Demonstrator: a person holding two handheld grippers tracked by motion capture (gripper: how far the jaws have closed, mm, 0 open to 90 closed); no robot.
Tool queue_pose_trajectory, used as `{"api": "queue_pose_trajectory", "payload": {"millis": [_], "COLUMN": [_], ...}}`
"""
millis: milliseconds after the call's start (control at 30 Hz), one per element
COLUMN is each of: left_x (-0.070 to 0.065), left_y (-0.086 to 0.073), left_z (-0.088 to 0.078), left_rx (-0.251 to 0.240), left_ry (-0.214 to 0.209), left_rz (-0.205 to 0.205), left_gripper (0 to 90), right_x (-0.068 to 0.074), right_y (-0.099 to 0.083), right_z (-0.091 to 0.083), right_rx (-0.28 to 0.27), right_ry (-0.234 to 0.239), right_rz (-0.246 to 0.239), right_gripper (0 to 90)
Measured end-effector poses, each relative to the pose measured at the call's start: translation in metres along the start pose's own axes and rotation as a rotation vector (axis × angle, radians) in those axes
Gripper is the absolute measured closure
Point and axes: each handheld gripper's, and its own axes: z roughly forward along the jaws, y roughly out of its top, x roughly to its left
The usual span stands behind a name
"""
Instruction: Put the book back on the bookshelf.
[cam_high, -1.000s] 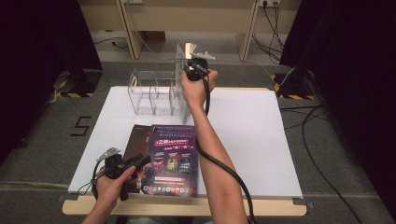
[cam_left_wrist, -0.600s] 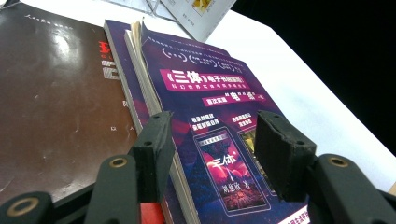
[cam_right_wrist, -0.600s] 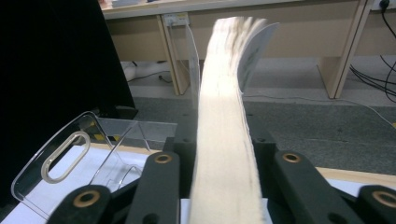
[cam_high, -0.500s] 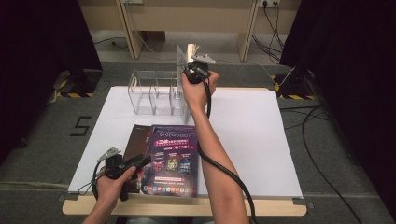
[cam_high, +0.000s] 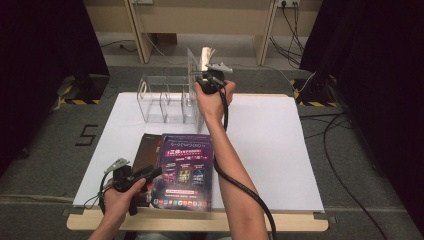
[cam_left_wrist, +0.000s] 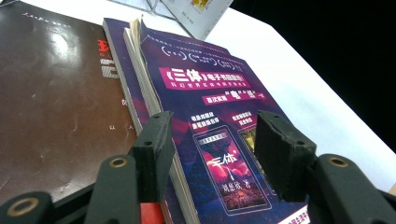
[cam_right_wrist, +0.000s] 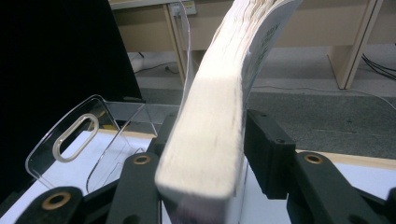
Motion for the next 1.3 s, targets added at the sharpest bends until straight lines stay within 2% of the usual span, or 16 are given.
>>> {"api": "queue_pose_trajectory", "payload": {"millis": [533, 1033, 1300], "left_x": [0.001, 0.003, 0.003], "left_y": [-0.001, -0.001, -0.001], "left_z": [0.002, 0.002, 0.002], "left_rx": [0.007, 0.009, 0.011], "left_ry": [0.023, 0.034, 0.037], "left_rz": [0.004, 0.007, 0.011], "left_gripper": [43.8, 43.0, 43.1], "right_x": [0.0, 0.001, -0.004], "right_y": [-0.003, -0.015, -0.024], "right_z": [-0.033, -0.056, -0.068], "right_rx": [-0.026, -0.018, -0.008], "right_ry": [0.045, 0.098, 0.109], "right_rz": [-0.015, -0.022, -0.031], "right_gripper": [55.5, 55.2, 55.0]}}
